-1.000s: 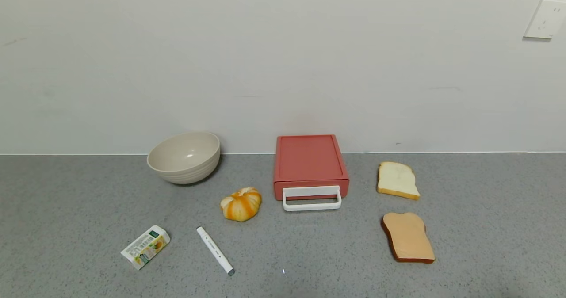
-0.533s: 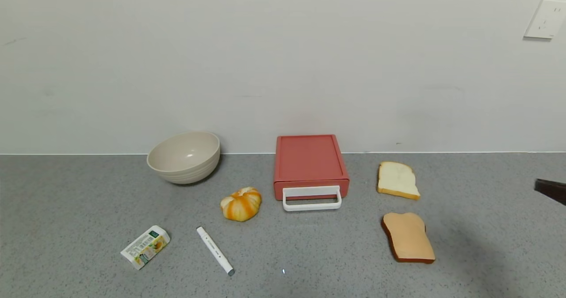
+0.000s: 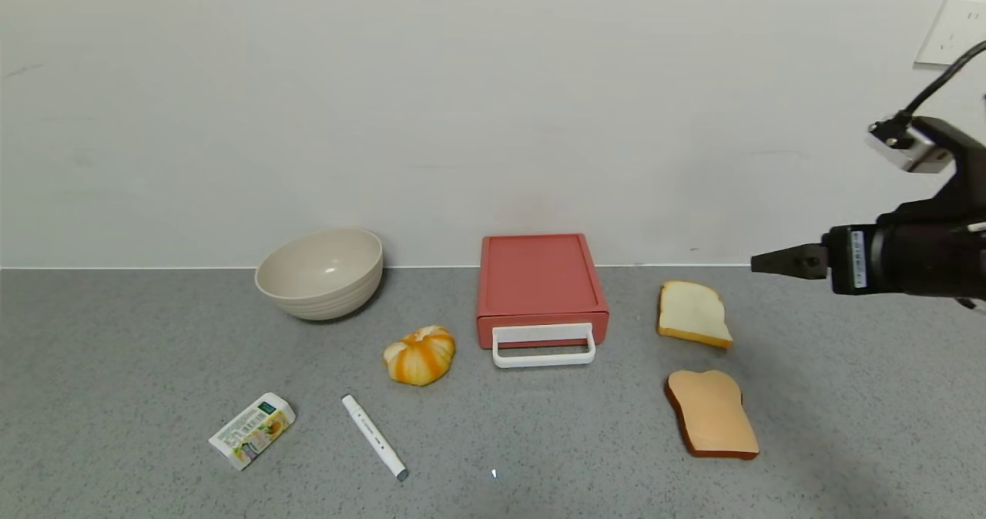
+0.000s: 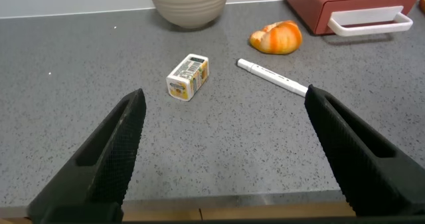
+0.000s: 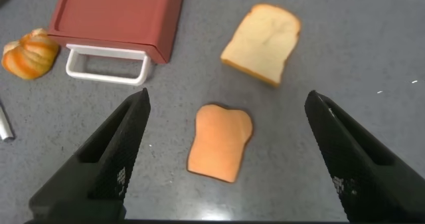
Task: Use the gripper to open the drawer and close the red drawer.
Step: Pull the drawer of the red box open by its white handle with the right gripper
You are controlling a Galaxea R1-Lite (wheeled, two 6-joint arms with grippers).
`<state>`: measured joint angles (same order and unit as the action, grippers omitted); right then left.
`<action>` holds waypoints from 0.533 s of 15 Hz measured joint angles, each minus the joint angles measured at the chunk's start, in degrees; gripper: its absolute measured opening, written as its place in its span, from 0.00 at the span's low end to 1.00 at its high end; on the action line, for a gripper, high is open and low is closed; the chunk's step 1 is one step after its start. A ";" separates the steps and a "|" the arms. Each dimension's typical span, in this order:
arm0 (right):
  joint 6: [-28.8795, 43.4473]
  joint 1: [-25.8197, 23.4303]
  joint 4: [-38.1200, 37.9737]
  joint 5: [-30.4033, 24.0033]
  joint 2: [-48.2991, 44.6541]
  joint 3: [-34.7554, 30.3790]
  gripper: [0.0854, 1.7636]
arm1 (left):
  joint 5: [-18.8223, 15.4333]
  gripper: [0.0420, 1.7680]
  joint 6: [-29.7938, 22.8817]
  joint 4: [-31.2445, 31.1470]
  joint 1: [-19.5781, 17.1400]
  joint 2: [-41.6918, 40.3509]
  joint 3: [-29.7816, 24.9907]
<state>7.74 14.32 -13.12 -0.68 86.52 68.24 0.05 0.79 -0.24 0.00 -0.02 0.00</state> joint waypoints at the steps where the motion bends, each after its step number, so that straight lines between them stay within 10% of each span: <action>1: 2.39 1.55 -1.02 1.06 2.76 1.99 0.97 | 0.02 0.98 -0.06 0.00 0.00 0.00 0.00; 8: 17.77 9.90 -12.00 5.64 20.02 15.41 0.97 | 0.05 0.98 -0.24 -0.02 0.00 0.00 0.00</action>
<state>25.51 24.22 -25.11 4.96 106.53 83.65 0.10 0.55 -0.27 0.00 -0.02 0.00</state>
